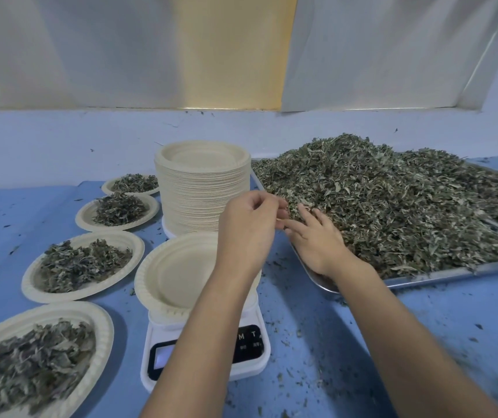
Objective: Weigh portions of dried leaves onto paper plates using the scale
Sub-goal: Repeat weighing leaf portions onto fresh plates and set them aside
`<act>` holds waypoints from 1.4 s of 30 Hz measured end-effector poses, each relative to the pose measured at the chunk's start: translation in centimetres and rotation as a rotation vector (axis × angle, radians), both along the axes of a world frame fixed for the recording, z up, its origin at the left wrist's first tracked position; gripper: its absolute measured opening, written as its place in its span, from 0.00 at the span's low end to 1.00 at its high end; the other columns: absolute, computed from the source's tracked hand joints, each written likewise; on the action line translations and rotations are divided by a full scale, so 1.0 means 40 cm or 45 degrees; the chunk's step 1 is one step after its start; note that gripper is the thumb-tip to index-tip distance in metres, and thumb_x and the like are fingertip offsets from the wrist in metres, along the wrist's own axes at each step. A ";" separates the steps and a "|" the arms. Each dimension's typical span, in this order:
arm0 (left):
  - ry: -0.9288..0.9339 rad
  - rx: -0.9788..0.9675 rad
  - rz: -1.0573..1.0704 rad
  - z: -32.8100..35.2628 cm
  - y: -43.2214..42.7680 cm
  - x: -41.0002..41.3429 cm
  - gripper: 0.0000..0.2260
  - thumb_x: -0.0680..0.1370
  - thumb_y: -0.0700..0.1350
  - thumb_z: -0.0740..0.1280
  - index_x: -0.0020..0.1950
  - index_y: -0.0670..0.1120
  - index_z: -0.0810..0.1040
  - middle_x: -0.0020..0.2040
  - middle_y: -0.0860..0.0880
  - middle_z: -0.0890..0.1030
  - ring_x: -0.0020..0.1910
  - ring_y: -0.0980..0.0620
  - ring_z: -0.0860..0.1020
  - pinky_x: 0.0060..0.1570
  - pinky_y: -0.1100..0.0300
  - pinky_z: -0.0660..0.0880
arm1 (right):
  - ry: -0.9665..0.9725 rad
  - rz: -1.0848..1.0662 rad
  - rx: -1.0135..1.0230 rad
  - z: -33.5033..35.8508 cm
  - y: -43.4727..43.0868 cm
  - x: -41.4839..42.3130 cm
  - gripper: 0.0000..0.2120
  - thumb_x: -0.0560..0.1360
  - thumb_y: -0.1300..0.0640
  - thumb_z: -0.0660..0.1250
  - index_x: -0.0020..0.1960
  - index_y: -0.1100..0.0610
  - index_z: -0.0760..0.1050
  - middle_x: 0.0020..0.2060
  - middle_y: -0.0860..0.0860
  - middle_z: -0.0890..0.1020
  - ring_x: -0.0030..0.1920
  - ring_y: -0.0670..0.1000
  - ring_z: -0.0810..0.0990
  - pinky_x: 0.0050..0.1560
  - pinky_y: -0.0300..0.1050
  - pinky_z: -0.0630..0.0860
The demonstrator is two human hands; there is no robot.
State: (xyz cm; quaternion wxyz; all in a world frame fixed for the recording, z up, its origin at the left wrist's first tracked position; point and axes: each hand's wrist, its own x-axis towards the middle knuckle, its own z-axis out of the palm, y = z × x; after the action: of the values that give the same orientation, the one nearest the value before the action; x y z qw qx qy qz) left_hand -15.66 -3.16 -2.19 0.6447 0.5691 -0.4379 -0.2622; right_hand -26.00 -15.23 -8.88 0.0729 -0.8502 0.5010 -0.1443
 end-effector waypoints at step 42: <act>-0.025 0.060 0.005 -0.042 -0.020 0.013 0.13 0.76 0.41 0.61 0.36 0.50 0.80 0.34 0.53 0.83 0.33 0.57 0.79 0.28 0.75 0.68 | -0.730 -0.297 0.480 0.027 -0.009 -0.053 0.17 0.83 0.55 0.55 0.70 0.58 0.63 0.45 0.56 0.77 0.34 0.48 0.71 0.32 0.42 0.66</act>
State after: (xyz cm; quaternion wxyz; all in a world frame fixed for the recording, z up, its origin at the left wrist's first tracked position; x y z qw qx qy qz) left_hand -15.14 -3.96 -3.87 0.6274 0.5874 -0.4367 -0.2657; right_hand -28.14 -15.60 -7.79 0.3491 -0.6839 0.5715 -0.2894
